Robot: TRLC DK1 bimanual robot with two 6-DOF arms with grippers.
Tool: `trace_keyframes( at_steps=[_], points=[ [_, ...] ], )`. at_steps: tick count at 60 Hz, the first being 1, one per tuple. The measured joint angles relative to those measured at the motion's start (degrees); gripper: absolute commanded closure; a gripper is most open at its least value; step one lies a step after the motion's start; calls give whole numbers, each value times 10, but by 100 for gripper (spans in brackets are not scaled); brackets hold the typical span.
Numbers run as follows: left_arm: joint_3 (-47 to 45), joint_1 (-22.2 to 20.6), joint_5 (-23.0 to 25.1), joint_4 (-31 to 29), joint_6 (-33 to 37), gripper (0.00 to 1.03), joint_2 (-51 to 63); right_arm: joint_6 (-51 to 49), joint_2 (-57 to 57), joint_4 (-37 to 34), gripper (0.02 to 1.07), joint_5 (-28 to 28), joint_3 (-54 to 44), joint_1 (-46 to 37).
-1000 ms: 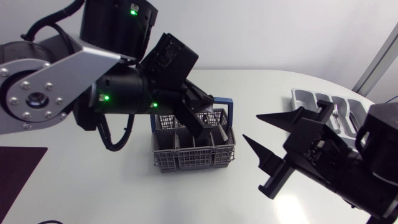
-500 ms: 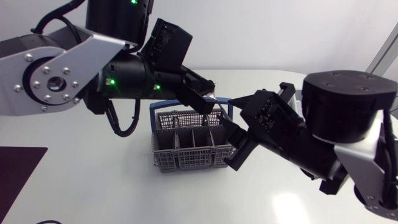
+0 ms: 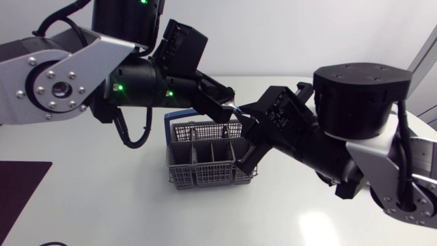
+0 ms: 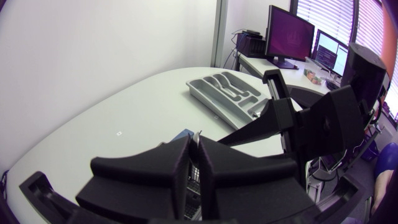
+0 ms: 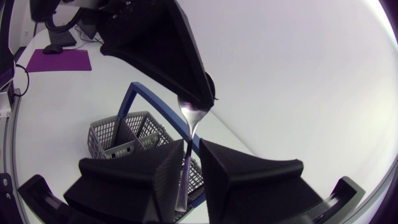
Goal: Sort the cutlery from the basket into the organizer compartments.
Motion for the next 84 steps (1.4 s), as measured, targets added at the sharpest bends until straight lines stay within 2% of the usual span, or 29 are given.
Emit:
trace_keyframes(
  at_steps=[27,30,35,36,39,42,44,55,64,77,81,84],
  points=[
    [0,0,2,0,-11,96,0,6,0,-2,99,-3,0,0],
    [0,0,2,0,-11,87,0,6,0,-2,99,-2,0,0],
    [0,0,2,0,-11,60,0,5,0,-2,99,-4,1,0],
    [0,0,3,0,-11,58,0,6,0,-3,99,-6,1,0],
    [0,2,4,1,-11,31,0,6,0,-6,99,-10,1,2],
    [0,3,4,1,-11,13,0,5,-2,-9,99,-13,1,4],
    [0,5,4,1,-11,5,-1,5,-5,-13,99,-18,0,4],
    [3,33,9,1,-11,5,-15,0,-71,-55,99,-33,-23,3],
    [3,64,7,-2,-10,5,-41,-24,-159,-136,99,-73,-51,-39],
    [3,103,6,-11,-10,5,-77,-85,-284,-253,98,-209,-86,-206],
    [2,114,5,-11,-9,5,-90,-113,-309,-283,98,-267,-92,-275],
    [0,123,-5,-11,-4,5,-102,-144,-322,-310,98,-329,-96,-351]
  ],
)
